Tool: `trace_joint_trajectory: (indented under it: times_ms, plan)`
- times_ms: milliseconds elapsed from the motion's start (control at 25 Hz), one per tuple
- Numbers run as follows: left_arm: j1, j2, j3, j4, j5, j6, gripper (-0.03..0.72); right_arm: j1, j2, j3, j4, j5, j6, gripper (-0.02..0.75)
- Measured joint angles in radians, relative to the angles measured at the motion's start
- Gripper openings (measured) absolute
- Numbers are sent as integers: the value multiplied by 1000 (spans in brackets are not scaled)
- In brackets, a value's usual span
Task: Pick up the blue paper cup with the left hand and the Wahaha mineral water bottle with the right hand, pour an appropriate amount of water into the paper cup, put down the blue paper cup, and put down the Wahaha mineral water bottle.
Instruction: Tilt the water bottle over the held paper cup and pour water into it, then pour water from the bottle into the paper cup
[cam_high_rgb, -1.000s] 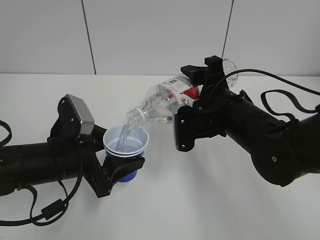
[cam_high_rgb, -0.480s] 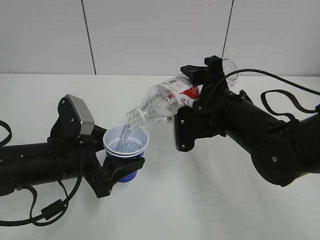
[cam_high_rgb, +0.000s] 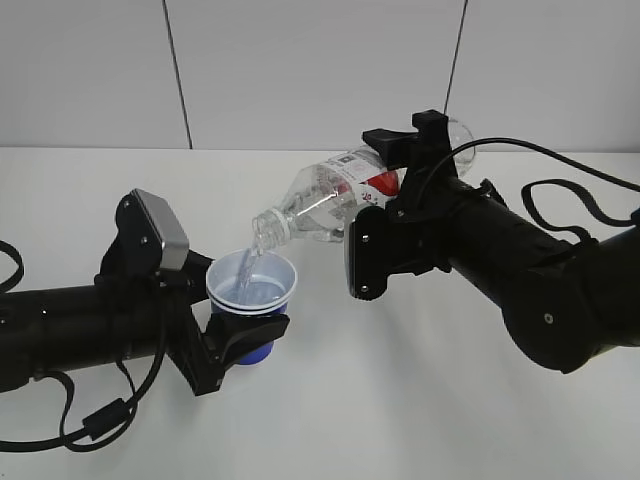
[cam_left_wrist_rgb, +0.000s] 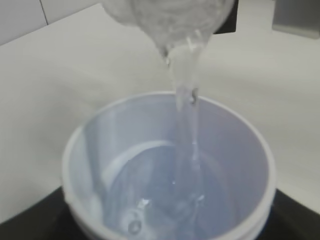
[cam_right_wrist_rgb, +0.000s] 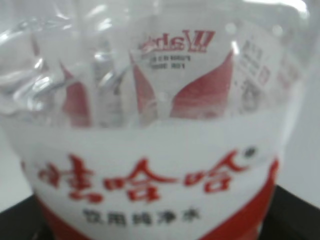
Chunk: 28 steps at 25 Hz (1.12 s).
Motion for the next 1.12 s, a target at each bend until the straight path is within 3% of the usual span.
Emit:
trace_joint_trajectory:
  times_ms: [720, 1120]
  plan:
    - [0, 0, 0, -66, -9, 0, 539, 0, 39, 0, 0, -47, 521, 496]
    - [0, 0, 0, -217, -64, 0, 539, 0, 39, 0, 14, -52, 920, 496]
